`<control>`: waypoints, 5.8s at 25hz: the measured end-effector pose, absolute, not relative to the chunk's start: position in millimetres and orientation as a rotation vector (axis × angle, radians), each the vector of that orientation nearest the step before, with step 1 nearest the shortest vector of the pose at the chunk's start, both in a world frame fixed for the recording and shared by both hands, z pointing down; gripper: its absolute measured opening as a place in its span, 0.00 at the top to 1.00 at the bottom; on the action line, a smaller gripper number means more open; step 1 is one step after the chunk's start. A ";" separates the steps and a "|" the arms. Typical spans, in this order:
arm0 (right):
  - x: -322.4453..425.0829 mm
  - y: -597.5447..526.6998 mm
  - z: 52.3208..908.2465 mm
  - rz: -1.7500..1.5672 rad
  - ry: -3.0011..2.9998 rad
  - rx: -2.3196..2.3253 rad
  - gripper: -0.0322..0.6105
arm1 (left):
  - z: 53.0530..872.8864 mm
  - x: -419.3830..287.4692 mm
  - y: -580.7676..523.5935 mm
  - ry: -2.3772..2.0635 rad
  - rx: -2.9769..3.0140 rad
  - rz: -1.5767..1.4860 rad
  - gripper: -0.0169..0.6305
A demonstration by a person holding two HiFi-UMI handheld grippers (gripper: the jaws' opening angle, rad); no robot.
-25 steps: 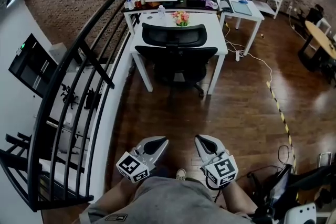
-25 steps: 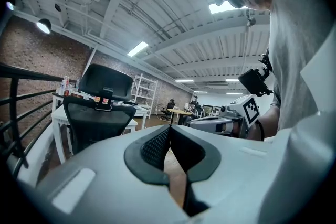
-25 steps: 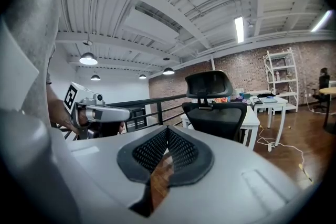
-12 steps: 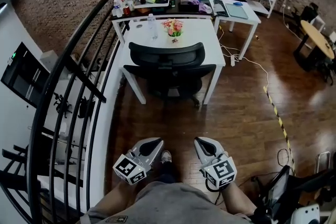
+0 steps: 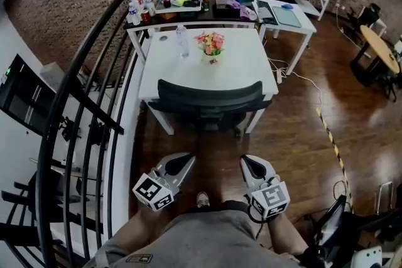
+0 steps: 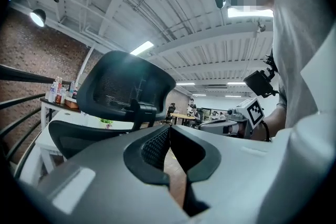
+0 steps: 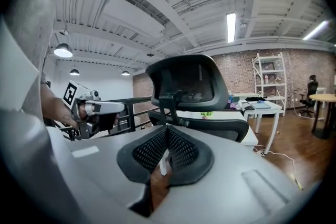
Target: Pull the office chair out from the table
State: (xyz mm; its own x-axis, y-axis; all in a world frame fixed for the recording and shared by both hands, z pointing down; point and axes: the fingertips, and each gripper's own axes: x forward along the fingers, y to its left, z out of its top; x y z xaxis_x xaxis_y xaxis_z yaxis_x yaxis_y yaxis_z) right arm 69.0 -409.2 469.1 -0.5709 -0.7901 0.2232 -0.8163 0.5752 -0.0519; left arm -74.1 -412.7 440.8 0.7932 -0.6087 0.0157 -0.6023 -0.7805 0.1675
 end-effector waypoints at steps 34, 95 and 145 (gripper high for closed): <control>135.8 -589.4 423.6 0.096 -2.681 1.338 0.49 | 420.0 -181.7 -598.6 -1.187 2.777 -0.062 0.45; 65.7 -472.8 427.0 0.127 -2.840 0.506 0.69 | 411.2 -117.1 -484.1 -0.386 2.948 0.080 0.68; 74.7 -265.0 426.7 0.113 -2.831 0.376 0.70 | 407.5 -108.2 -264.9 -0.473 2.922 0.072 0.67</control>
